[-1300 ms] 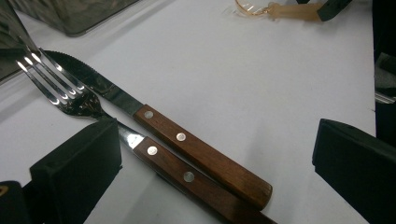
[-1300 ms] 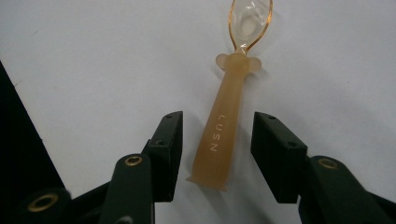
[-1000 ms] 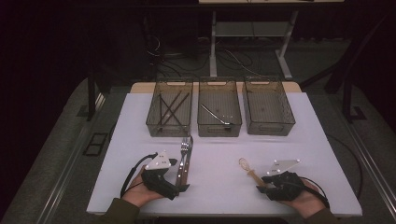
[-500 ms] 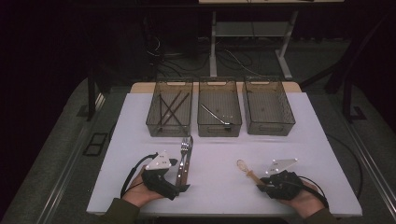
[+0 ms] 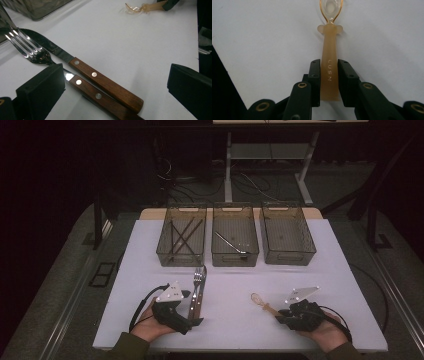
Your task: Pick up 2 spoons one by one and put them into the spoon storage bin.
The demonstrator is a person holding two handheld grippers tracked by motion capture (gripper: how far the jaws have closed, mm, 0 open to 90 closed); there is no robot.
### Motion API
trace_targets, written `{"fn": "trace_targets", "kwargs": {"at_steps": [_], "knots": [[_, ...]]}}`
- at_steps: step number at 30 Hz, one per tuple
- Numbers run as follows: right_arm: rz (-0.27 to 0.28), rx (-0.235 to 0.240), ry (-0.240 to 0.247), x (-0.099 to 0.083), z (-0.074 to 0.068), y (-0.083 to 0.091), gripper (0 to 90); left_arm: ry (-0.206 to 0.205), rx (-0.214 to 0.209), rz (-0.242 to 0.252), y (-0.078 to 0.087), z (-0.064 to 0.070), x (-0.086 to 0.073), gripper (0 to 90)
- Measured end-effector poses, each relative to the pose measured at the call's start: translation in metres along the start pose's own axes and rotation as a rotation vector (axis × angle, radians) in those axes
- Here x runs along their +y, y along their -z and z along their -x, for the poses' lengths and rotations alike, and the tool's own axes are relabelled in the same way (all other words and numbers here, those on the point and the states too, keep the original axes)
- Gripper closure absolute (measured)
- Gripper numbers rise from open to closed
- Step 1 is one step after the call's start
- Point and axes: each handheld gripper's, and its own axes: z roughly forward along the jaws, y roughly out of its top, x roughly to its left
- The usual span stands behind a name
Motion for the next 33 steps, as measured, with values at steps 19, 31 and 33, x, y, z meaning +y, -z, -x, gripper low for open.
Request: {"fn": "trace_targets", "kwargs": {"at_steps": [19,31,33], "knots": [[0.102,-0.002,-0.009,0.025,0.016,0.005,74.0,0.002,-0.001,-0.004,-0.001,0.000,0.000,0.2],[0.185,0.009,-0.029,0.048,0.032,0.011,73.9,0.018,0.002,0.010,-0.001,0.001,0.000,0.2],[0.194,0.010,-0.028,0.052,0.034,0.012,73.9,0.017,0.002,0.008,-0.001,0.001,0.000,0.2]]}}
